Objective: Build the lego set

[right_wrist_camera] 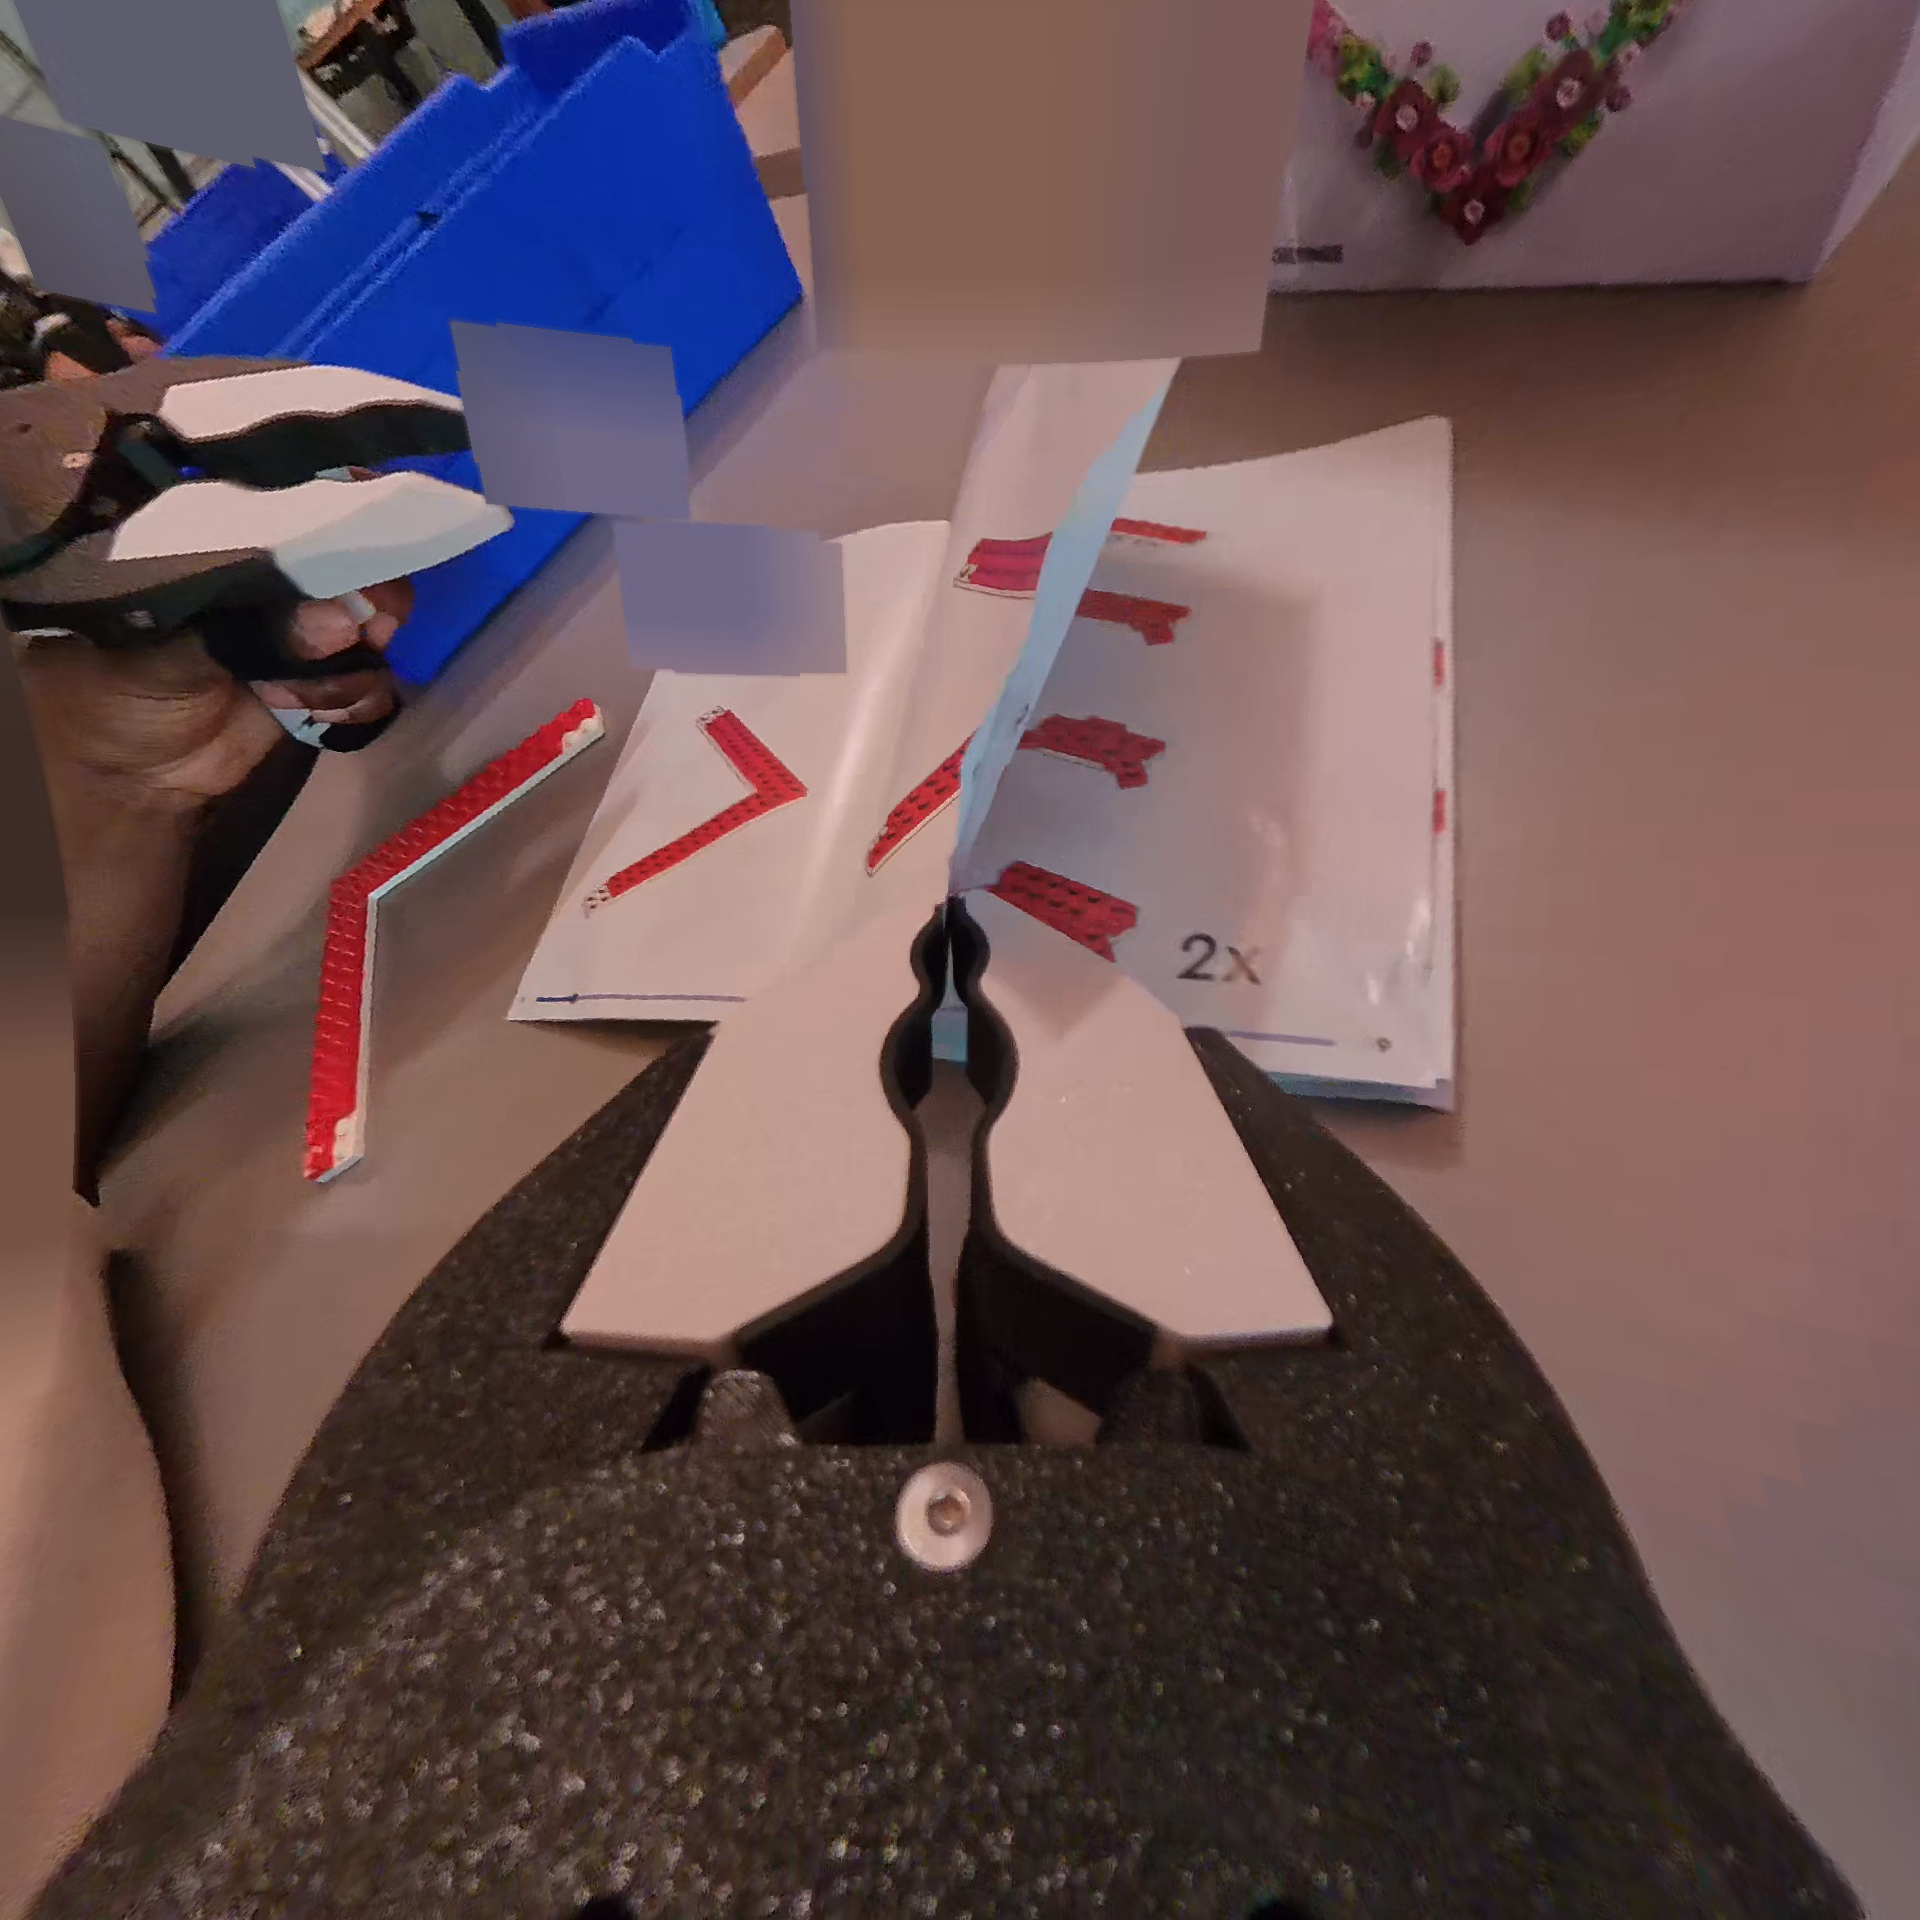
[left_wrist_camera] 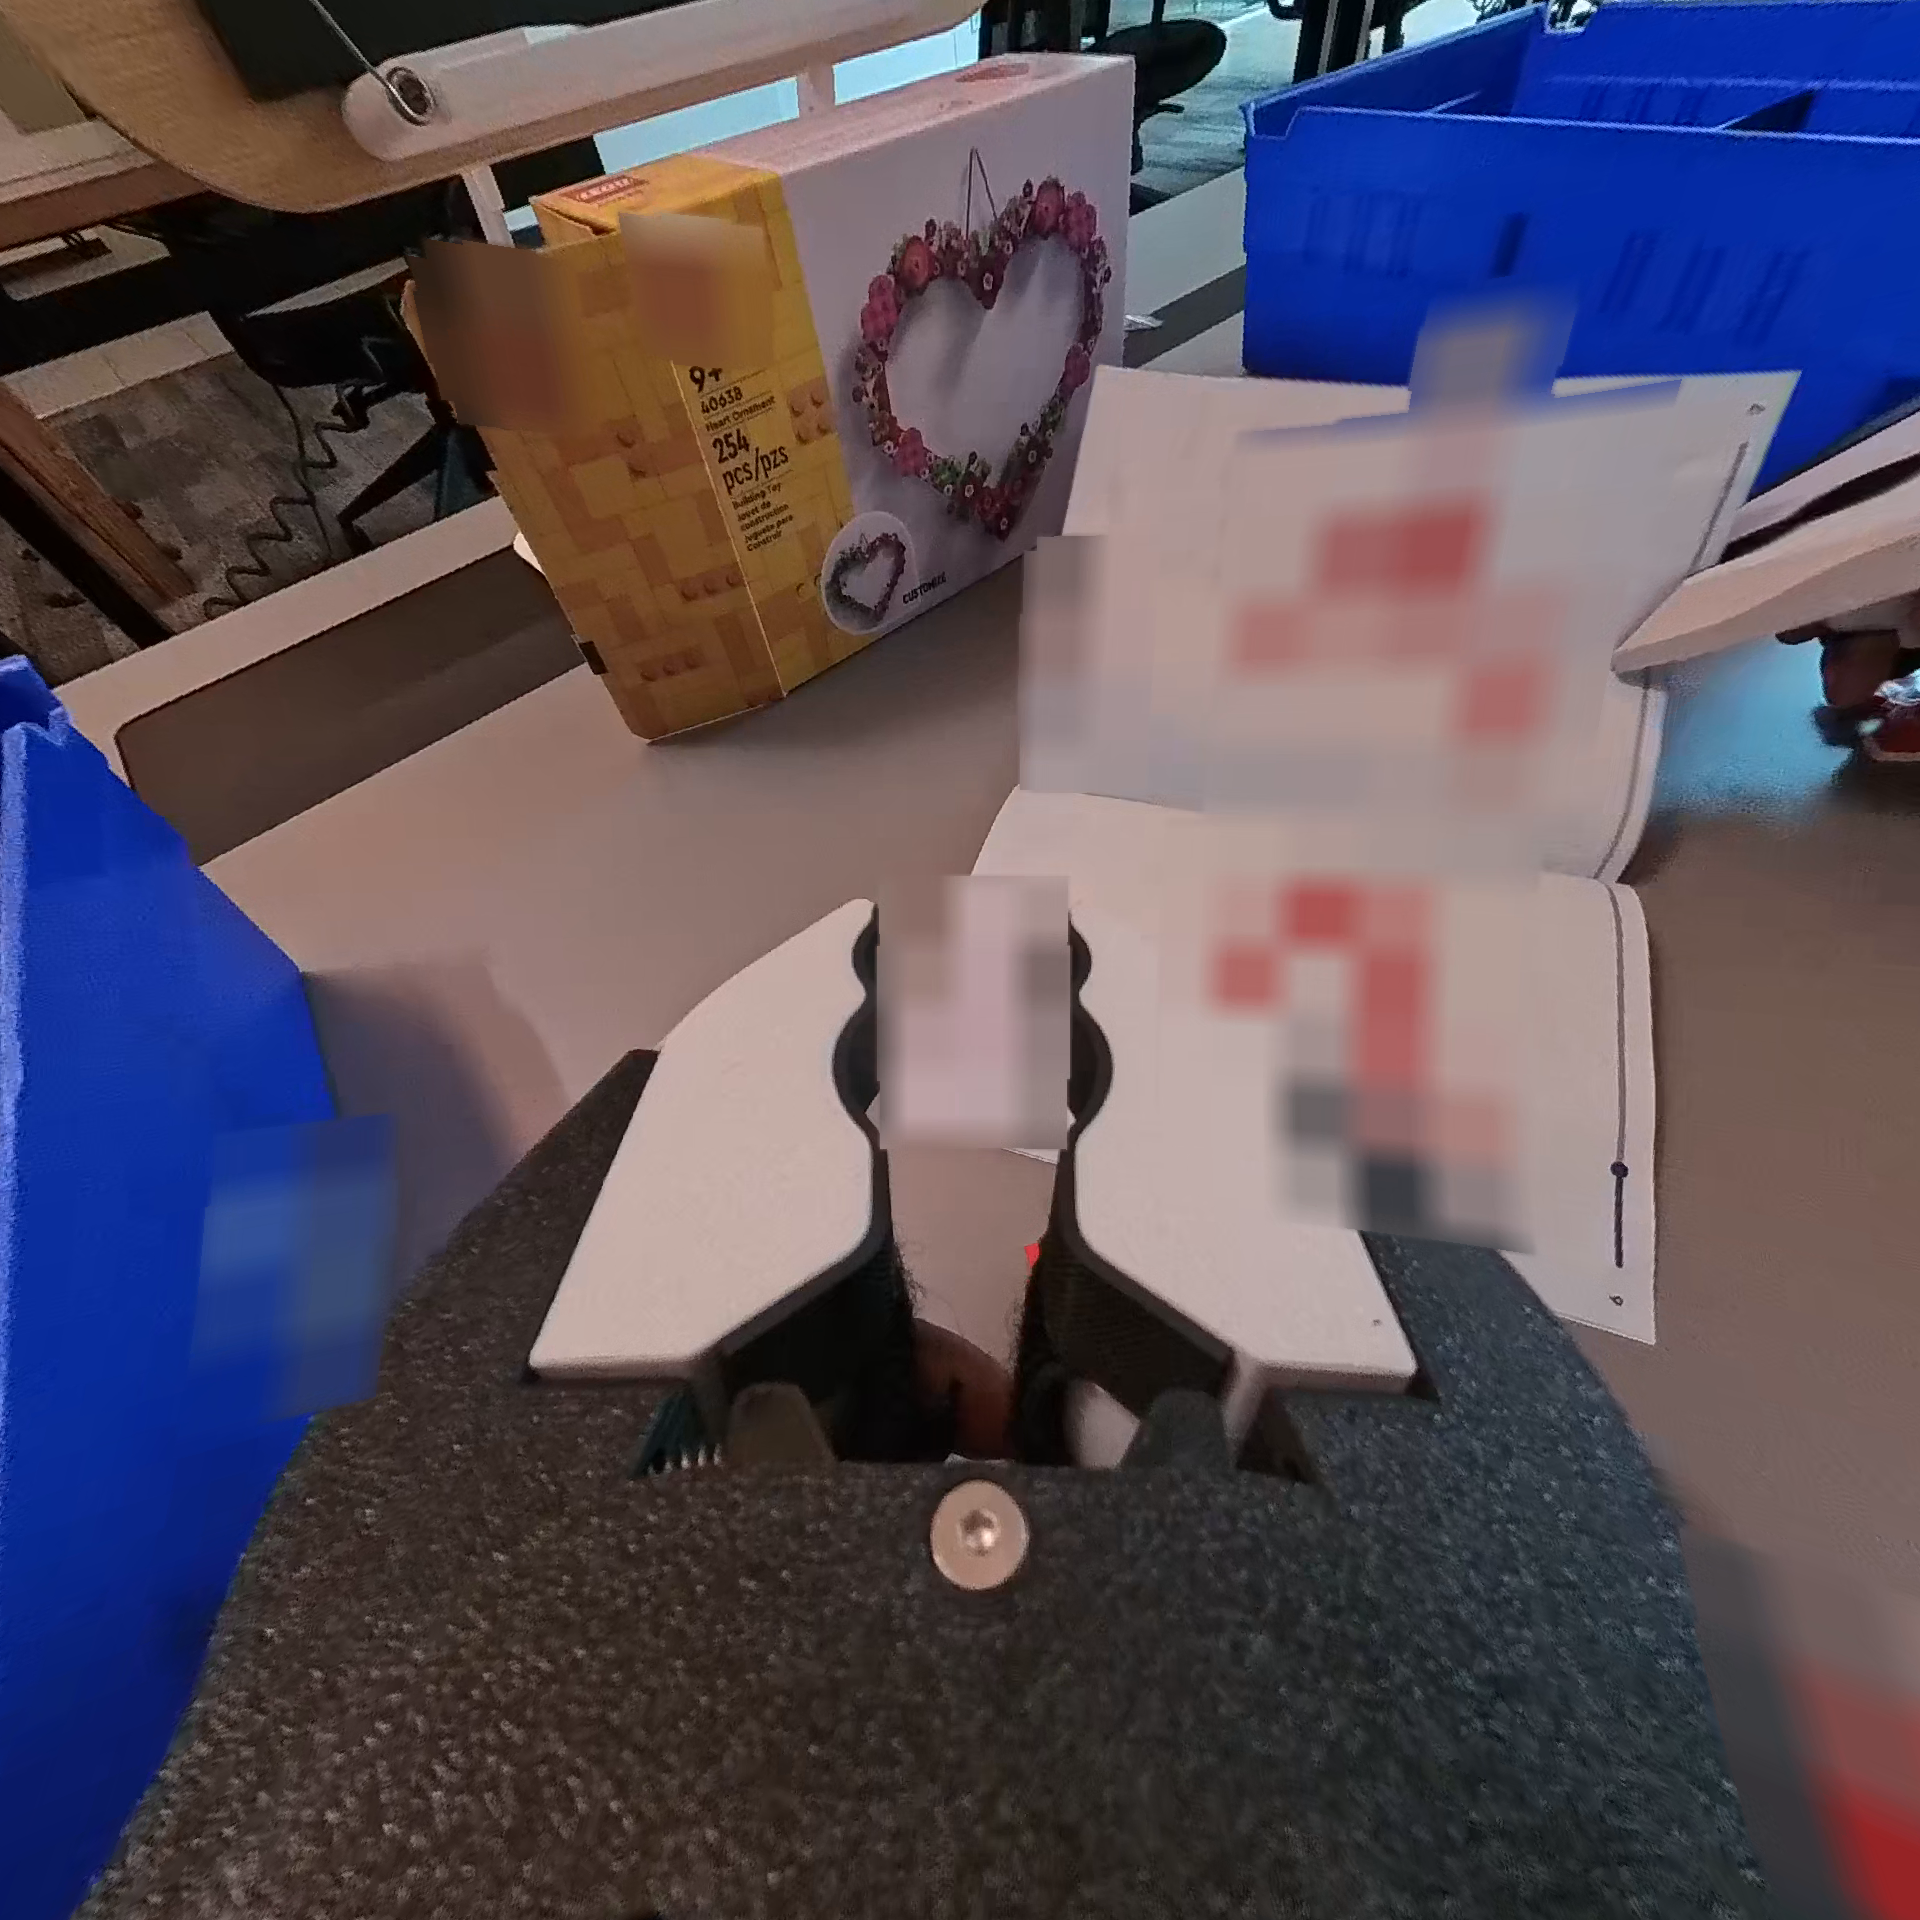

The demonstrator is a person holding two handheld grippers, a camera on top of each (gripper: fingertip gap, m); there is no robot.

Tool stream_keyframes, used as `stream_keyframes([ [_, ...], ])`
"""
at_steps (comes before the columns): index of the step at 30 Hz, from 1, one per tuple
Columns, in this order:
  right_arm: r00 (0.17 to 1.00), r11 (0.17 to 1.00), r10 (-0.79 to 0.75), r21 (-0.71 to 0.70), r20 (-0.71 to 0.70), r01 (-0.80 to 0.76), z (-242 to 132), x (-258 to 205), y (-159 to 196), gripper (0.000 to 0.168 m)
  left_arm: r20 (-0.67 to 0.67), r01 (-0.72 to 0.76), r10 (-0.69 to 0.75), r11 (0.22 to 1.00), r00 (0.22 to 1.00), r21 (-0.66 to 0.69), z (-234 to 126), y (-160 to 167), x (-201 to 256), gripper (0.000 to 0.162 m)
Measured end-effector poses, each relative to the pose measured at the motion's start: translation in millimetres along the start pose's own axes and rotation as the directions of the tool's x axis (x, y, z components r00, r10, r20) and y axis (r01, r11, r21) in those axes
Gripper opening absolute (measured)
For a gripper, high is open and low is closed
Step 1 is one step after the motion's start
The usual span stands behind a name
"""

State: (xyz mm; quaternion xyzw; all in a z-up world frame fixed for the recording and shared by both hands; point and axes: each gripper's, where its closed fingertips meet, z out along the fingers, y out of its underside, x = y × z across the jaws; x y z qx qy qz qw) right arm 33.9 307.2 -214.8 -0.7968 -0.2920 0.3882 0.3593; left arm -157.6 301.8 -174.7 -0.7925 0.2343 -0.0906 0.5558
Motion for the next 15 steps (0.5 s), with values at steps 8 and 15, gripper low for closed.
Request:
stream_keyframes([
  [8,0.955,0.956,-0.293,-0.010,0.039,0.293,7.4,-38.2,-6.5,0.000,0.017,0.017,-0.018,0.999,1.000,0.029,-2.6,-3.8,-4.9,0.029],
  [15,0.837,0.831,-0.544,-0.098,0.063,0.548,33.8,-66.0,13.4,0.000,0.050,0.042,-0.045,0.997,0.998,0.068,-7.5,-8.4,-14.1,0.028],
])
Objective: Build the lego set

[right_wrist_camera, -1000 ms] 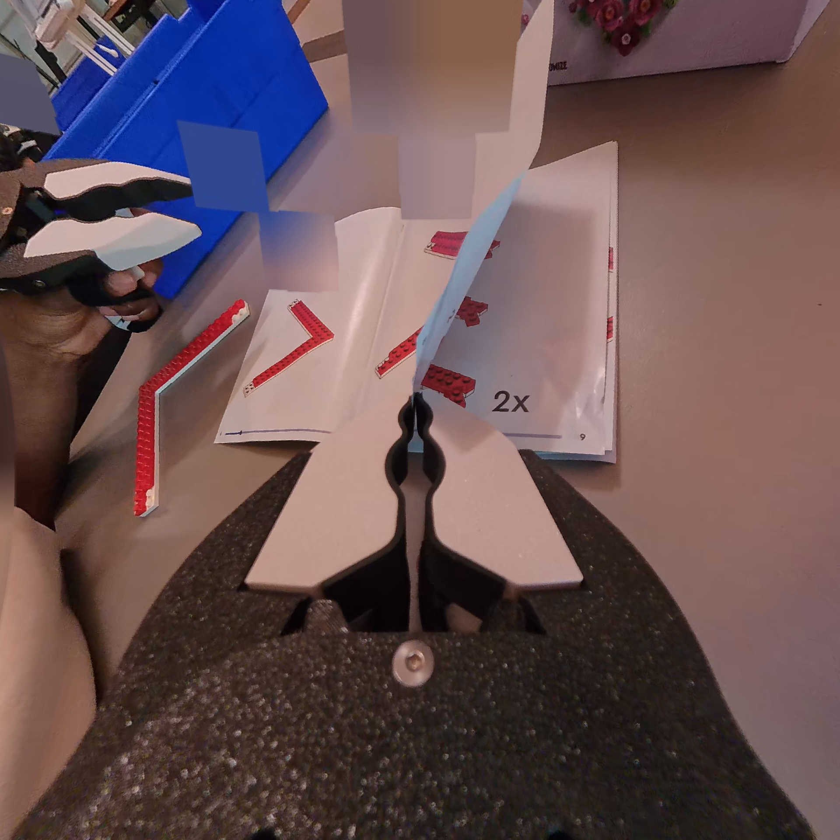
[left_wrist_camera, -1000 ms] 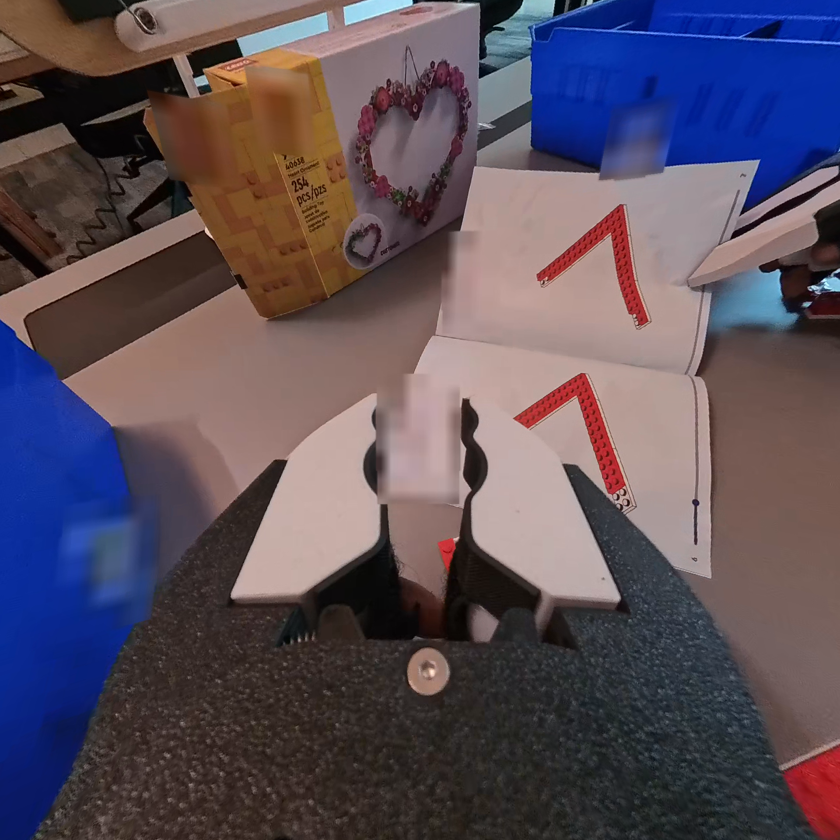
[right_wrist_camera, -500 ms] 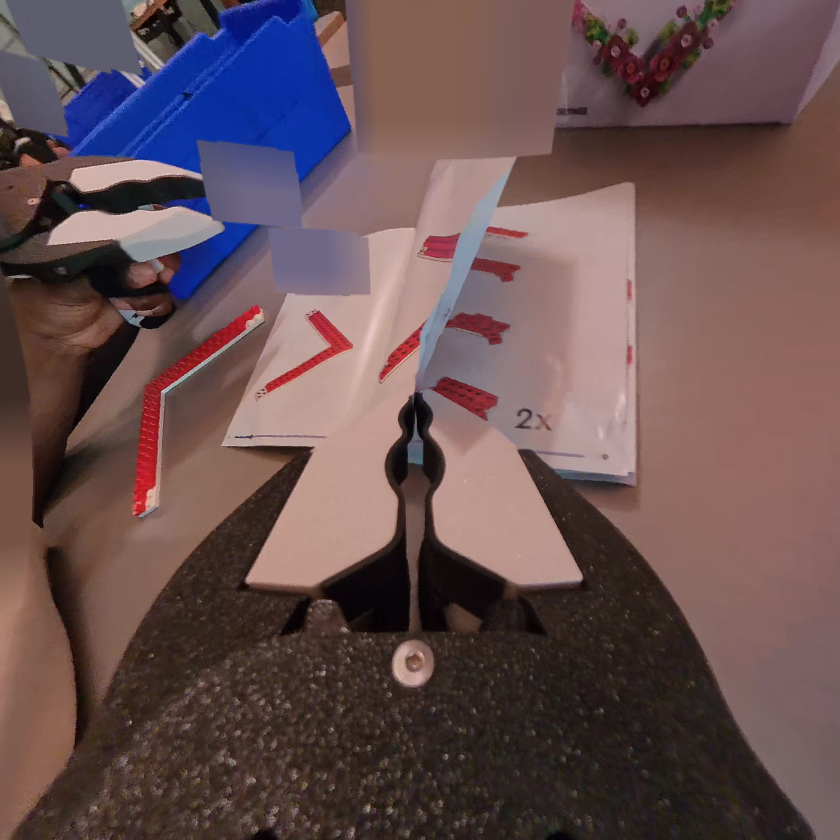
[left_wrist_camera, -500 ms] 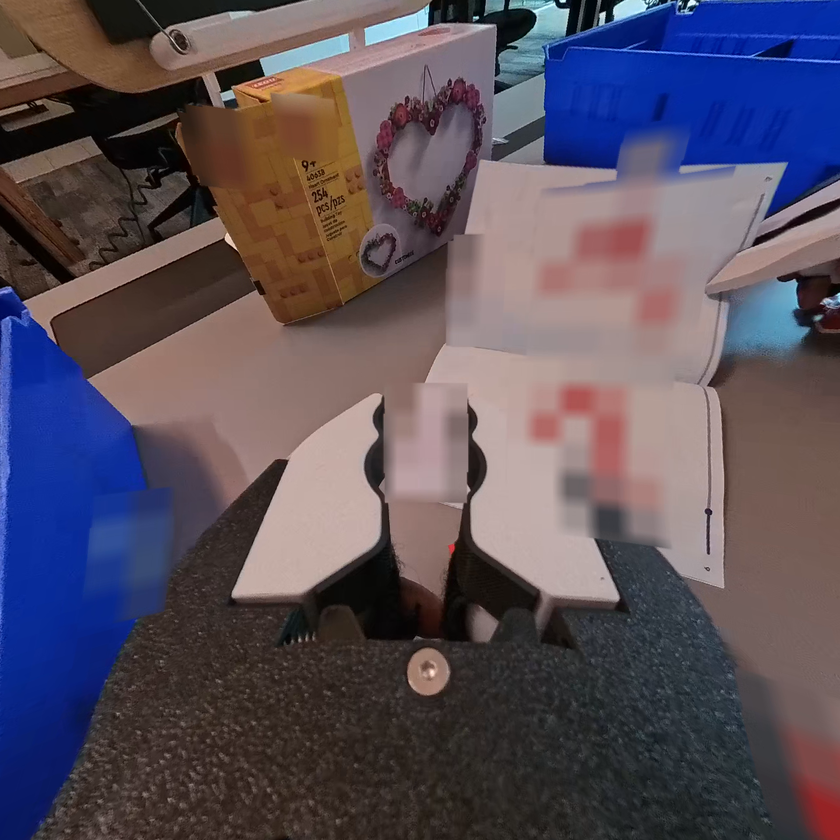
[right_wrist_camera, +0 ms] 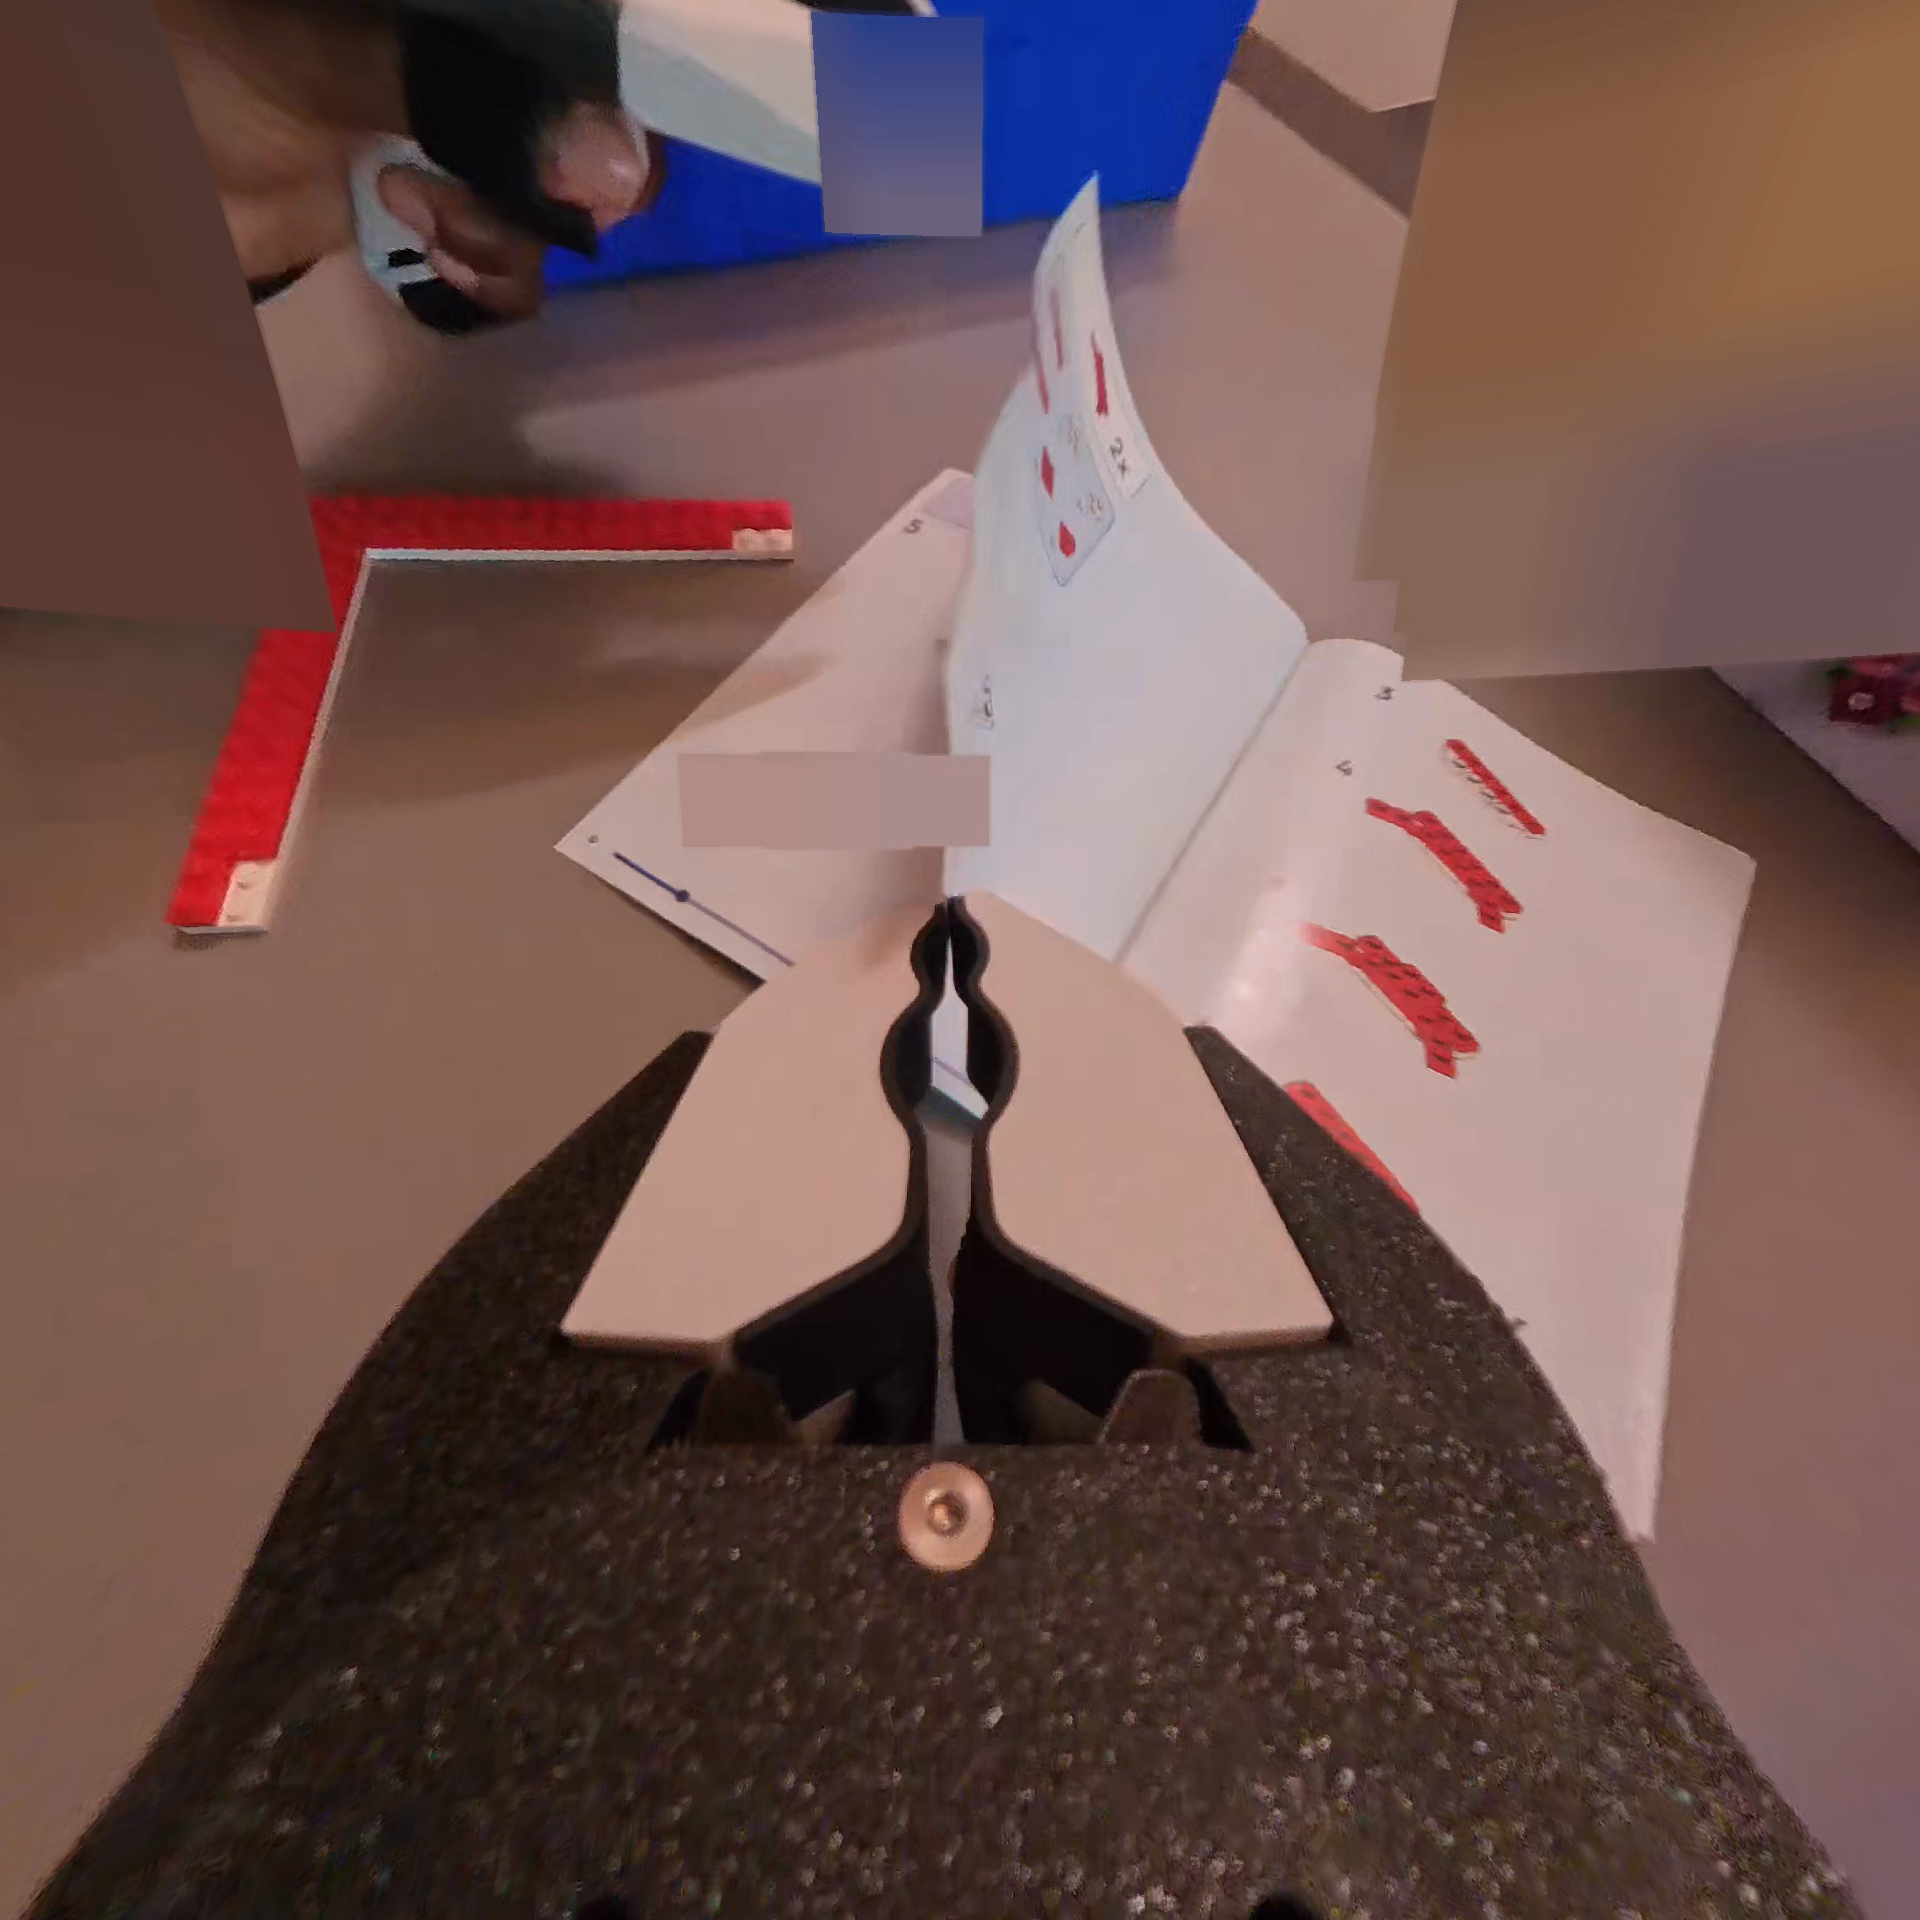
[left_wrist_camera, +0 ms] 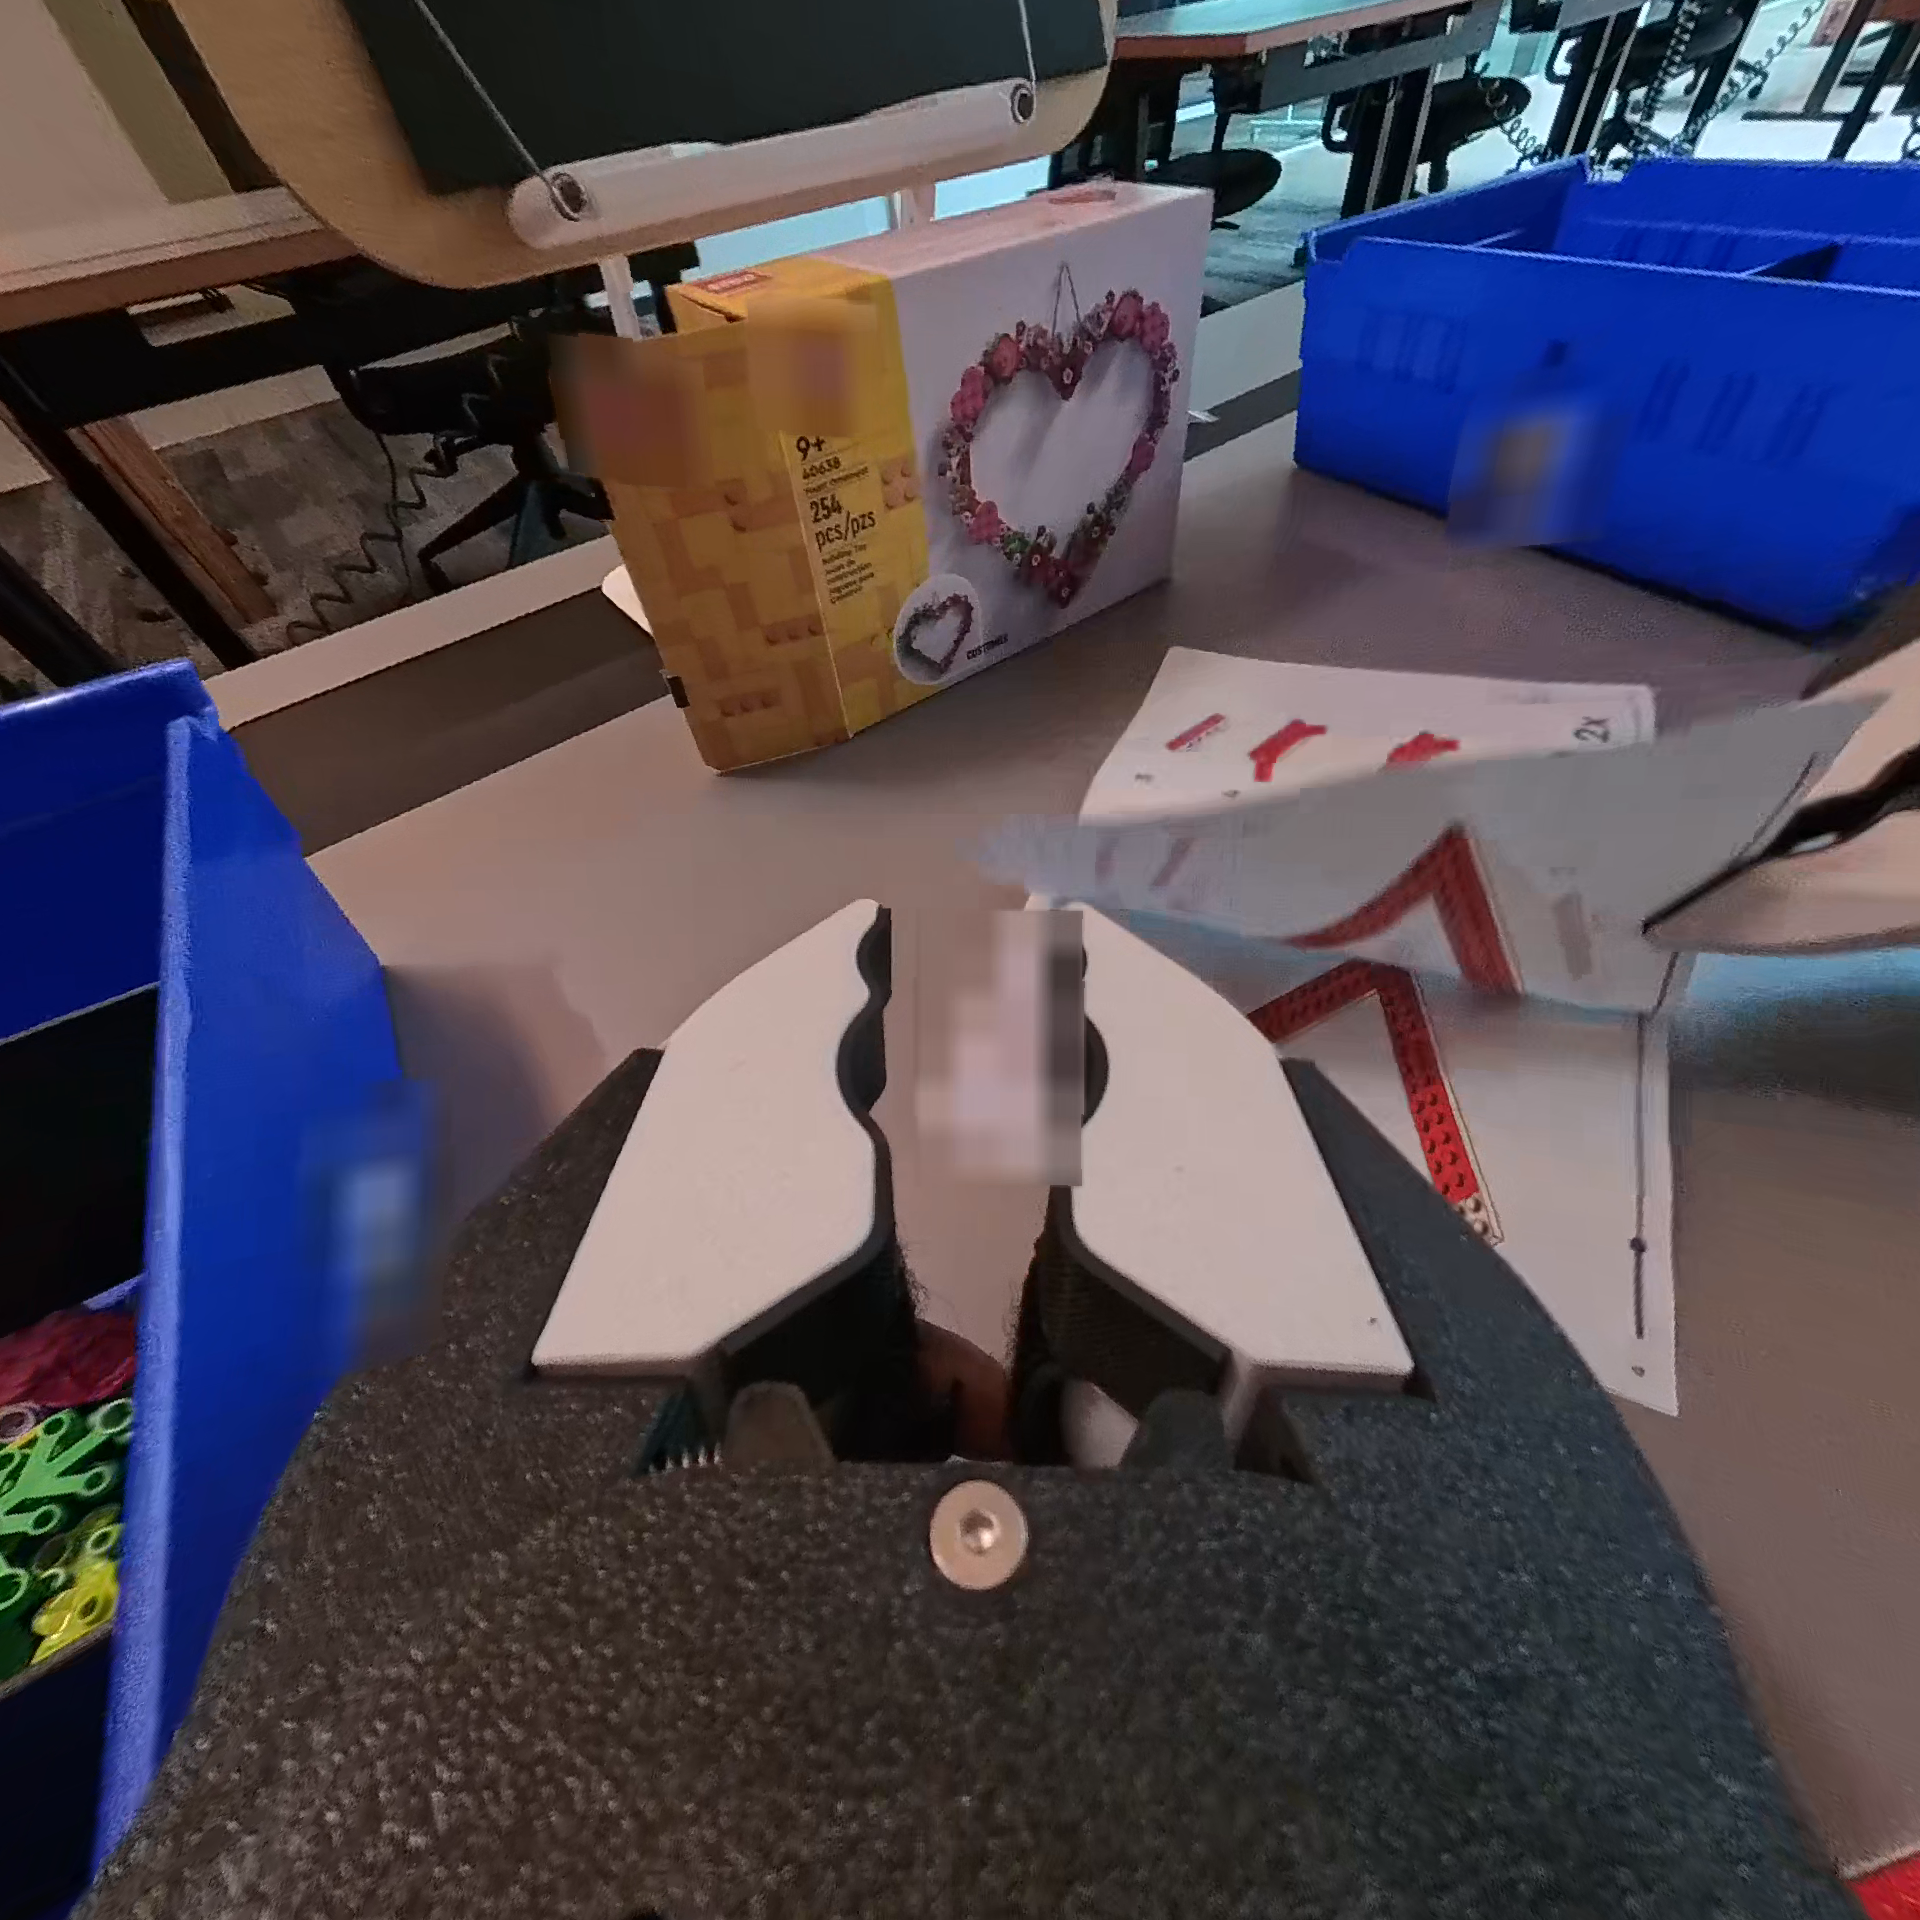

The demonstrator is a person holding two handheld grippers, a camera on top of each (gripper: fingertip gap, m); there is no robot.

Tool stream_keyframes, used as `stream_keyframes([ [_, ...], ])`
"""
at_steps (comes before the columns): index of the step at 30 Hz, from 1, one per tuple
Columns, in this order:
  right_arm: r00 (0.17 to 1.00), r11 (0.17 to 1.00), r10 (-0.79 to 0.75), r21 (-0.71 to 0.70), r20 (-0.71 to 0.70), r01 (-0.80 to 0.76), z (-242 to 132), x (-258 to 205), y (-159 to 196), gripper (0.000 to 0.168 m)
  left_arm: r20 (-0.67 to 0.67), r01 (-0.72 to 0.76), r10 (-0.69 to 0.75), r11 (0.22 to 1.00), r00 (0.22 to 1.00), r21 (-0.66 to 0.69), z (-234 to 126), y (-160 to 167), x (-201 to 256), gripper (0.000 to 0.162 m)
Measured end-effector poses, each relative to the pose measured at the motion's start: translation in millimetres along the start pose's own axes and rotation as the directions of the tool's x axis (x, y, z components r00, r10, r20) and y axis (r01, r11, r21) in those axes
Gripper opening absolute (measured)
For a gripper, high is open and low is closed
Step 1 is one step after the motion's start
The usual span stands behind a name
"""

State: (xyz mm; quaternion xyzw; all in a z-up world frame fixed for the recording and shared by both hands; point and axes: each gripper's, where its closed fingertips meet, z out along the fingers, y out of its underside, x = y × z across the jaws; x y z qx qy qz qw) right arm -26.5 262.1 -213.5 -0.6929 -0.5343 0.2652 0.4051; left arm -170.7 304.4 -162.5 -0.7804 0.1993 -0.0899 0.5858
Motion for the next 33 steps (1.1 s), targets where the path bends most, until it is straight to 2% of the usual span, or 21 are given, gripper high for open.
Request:
stream_keyframes([
  [8,0.991,0.989,0.121,0.078,0.063,-0.126,-0.5,-4.4,-7.0,0.000,0.015,0.022,-0.023,0.999,1.000,0.027,-3.7,-4.1,-5.2,0.028],
  [12,0.980,0.973,0.195,0.117,0.049,-0.199,-4.7,3.3,-8.7,0.000,0.021,0.021,-0.022,0.999,1.000,0.031,-5.0,-5.2,-6.6,0.028],
  [14,0.957,0.944,0.286,0.160,0.045,-0.289,-9.1,12.6,-10.3,0.000,0.021,0.024,-0.024,0.999,0.999,0.035,-5.2,-5.7,-6.7,0.028],
  [17,0.883,0.850,0.461,0.243,0.087,-0.468,-19.6,29.1,-11.9,0.000,0.022,0.020,-0.020,0.999,1.000,0.030,-4.6,-4.8,-6.5,0.028],
  [20,0.859,0.811,0.472,0.284,0.198,-0.511,-26.0,22.5,-19.2,0.000,0.029,0.012,-0.013,0.999,0.999,0.032,-4.9,-5.5,-6.9,0.028],
  [23,0.883,0.871,0.390,0.206,0.263,-0.446,-14.1,-3.9,-18.8,0.000,0.036,0.011,-0.012,0.999,0.999,0.041,-5.5,-6.8,-7.9,0.027],
  [27,0.890,0.934,0.345,-0.015,0.298,-0.357,12.0,-35.7,-0.8,0.000,0.049,-0.002,0.001,1.000,0.999,0.027,-4.3,-4.1,-9.3,0.027],
  [30,0.897,0.945,0.327,-0.136,0.298,-0.299,20.5,-45.3,11.0,0.017,0.059,-0.036,0.036,0.999,0.998,-0.006,-1.5,1.2,-8.5,0.027],
  [33,0.904,0.959,0.282,-0.135,0.320,-0.251,16.6,-49.3,7.7,0.026,0.066,-0.080,0.082,0.996,0.995,-0.028,0.4,3.6,-6.3,0.027],
])
